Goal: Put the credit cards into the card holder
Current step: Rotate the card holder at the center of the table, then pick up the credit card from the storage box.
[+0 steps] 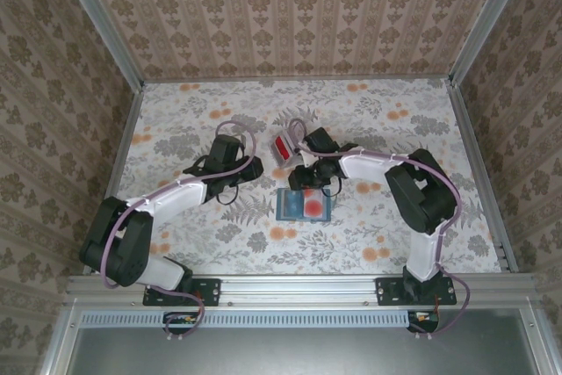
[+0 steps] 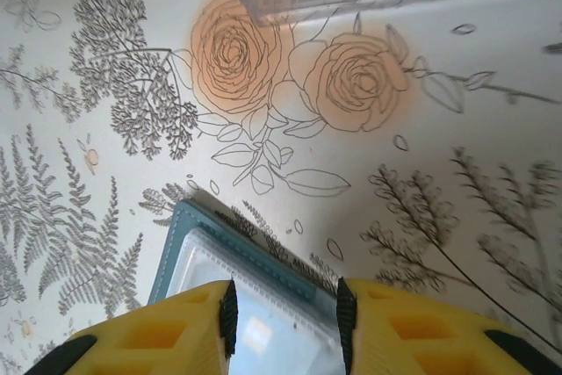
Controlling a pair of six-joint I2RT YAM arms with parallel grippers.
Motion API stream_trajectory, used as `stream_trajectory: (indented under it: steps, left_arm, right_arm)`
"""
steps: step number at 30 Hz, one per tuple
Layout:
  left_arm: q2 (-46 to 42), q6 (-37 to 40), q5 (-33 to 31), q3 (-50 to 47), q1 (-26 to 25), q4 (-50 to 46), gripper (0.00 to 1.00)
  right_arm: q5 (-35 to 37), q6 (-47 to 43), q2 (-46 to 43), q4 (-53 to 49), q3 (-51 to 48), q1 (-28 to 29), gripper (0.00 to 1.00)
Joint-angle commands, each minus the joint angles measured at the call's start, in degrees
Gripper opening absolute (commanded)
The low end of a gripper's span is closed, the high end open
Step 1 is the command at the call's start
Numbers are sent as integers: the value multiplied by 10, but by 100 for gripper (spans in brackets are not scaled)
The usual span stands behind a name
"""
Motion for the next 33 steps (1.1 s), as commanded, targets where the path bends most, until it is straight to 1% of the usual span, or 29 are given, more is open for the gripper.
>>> stream_trajectory:
  steps: [1, 4, 5, 7, 11, 14, 18, 23, 27, 33]
  left_arm:
    - [19, 12, 14, 6, 5, 17, 33]
    - [37, 17, 19, 28, 6, 20, 34]
    - [45, 18, 19, 36, 6, 19, 36]
    - [67, 15, 29, 50, 9, 28, 37]
    - [114, 4, 68, 81, 20, 59, 38]
    - [143, -7, 81, 101, 27, 71, 39]
    - [181, -26, 114, 118, 36, 99, 39]
    - [224, -34, 129, 143, 37, 106, 39]
    - [253, -46, 145, 152, 37, 129, 39]
    - [269, -54, 147, 156, 37, 144, 39]
  right_arm:
    - [29, -23, -66, -42, 37, -10, 38]
    - [61, -36, -82, -62, 63, -17, 39]
    - [74, -40, -79, -70, 78, -20, 41]
    - [82, -39, -64, -81, 105, -28, 43]
    - [90, -40, -18, -95, 165, -32, 43]
    - [99, -42, 20, -111, 209, -32, 45]
    - [102, -47, 61, -128, 257, -32, 45]
    - [94, -55, 114, -167, 322, -31, 45]
    - [97, -58, 140, -176, 348, -29, 45]
    - [95, -60, 167, -183, 377, -25, 47]
